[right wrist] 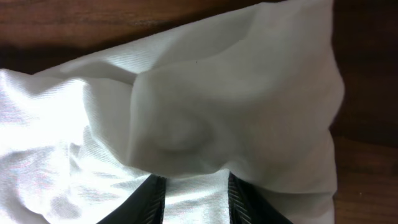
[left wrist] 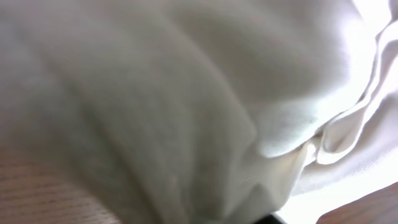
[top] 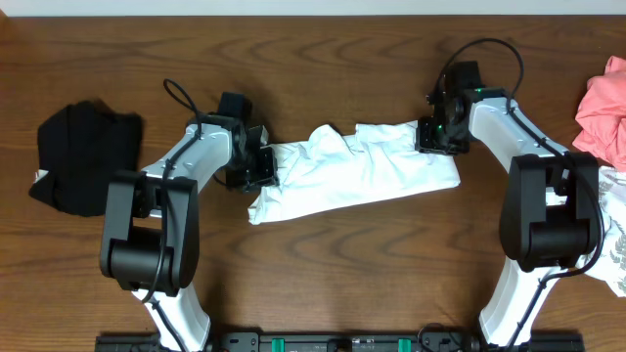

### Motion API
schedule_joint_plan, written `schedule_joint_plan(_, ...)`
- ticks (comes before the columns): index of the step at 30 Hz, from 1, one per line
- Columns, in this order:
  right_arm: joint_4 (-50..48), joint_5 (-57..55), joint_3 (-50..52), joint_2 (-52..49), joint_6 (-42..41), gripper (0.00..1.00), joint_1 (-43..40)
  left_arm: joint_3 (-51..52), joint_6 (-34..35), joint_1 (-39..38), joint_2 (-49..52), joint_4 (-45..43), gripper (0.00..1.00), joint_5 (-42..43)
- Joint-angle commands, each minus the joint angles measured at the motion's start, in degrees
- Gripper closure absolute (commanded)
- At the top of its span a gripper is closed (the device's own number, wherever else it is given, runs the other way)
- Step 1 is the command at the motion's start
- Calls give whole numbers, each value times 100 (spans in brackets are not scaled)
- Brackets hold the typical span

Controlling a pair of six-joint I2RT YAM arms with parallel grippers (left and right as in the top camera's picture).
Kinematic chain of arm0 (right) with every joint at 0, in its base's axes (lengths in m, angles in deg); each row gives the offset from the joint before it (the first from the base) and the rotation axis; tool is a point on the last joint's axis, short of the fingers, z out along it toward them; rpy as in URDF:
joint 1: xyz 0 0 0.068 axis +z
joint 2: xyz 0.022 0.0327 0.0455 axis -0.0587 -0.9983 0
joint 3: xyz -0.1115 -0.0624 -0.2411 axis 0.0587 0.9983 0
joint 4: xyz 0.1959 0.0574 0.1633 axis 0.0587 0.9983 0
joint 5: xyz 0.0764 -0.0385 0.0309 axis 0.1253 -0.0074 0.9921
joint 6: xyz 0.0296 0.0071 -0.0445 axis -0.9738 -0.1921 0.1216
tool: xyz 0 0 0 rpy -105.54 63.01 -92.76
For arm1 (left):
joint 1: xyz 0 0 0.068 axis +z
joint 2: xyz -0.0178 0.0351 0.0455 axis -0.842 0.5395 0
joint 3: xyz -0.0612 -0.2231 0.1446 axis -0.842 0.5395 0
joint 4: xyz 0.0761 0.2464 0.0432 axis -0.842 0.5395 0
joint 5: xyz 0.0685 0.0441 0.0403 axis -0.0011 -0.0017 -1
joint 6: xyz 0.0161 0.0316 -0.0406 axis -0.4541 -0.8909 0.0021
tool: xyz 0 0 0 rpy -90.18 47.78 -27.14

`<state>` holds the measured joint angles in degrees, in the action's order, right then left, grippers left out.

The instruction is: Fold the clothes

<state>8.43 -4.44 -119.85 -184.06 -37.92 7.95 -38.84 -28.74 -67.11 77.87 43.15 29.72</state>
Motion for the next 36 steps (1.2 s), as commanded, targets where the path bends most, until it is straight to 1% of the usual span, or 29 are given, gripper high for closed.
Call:
schedule_joint_plan(1, 66, -162, 9, -79, 61, 68, -33, 44, -96, 11, 87, 24, 93, 59)
schedule_joint_plan(6, 85, -162, 9, -79, 63, 68, -33, 44, -96, 68, -42, 50, 94, -238)
schedule_joint_plan(11, 83, -131, 4, -70, 63, 70, -33, 44, -98, 262, -479, 50, 94, -293)
schedule_joint_plan(16, 2, 358, -13, 85, 90, 69, -33, 44, -96, 365, -780, 92, 94, -570)
schedule_joint_plan(20, -205, 664, -20, 485, 308, 68, -33, 44, -101, 365, -793, 225, 94, -944)
schedule_joint_plan(26, -304, 651, -24, 1231, 343, 66, -59, 33, -98, 452, -793, 348, 94, -1681)
schedule_joint_plan(29, -275, 649, -24, 1539, 341, 66, -136, -33, -98, 734, -793, 470, 94, -1965)
schedule_joint_plan(36, -140, 651, -24, 1923, 313, 66, -496, -146, -127, 1659, -826, 601, 94, -1967)
